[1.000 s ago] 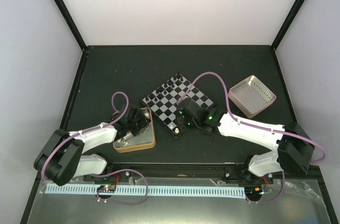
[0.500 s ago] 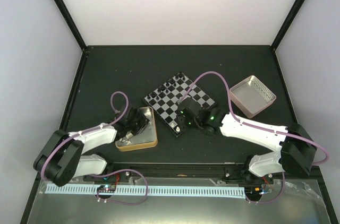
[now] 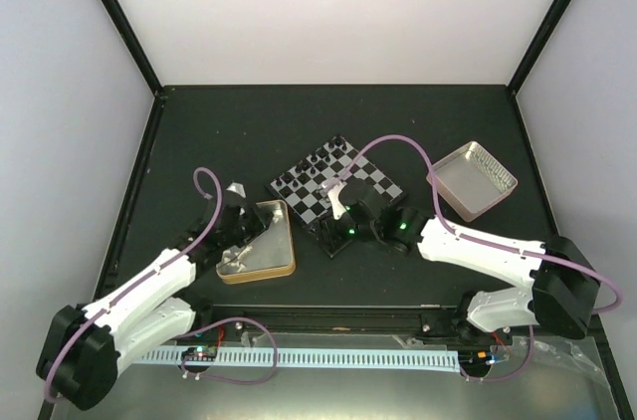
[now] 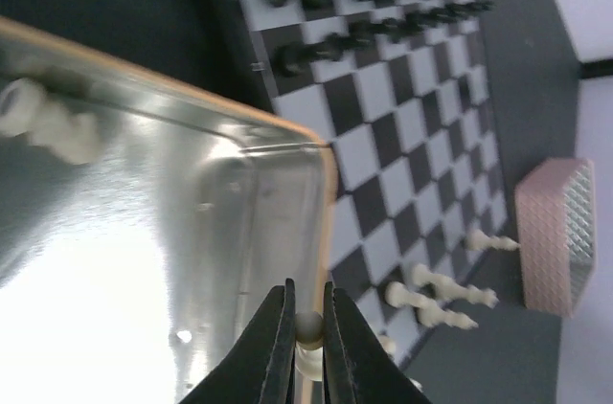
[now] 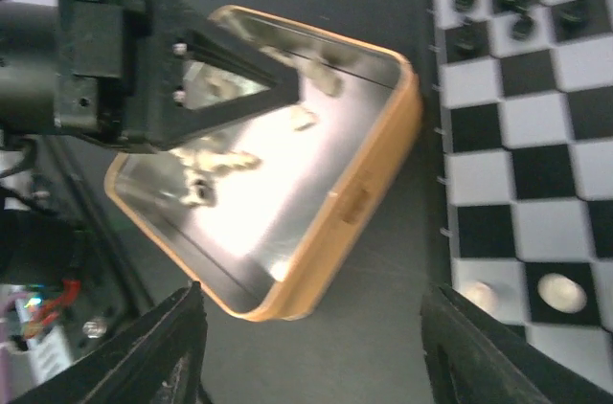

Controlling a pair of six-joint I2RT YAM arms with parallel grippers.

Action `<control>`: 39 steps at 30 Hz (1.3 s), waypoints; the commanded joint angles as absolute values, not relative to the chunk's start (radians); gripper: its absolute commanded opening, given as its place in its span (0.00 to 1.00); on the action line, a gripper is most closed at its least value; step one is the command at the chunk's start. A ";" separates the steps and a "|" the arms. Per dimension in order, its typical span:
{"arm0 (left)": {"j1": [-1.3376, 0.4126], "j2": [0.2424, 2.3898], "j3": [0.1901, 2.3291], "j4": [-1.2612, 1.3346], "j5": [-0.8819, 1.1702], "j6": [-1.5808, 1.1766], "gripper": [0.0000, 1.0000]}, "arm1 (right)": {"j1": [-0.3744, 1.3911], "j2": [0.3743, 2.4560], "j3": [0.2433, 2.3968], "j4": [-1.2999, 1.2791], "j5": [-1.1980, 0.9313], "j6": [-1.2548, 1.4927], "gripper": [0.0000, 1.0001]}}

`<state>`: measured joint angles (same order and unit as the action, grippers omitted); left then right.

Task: Set up the chess pieces on the board
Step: Pick up the chess piece from the storage box, then place the chess piece on the chessboard.

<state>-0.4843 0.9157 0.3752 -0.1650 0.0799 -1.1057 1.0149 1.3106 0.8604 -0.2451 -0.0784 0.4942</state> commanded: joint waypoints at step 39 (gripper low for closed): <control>-0.483 0.878 0.618 -0.349 0.606 -0.920 0.28 | 0.980 1.464 0.903 0.021 -0.295 0.246 0.02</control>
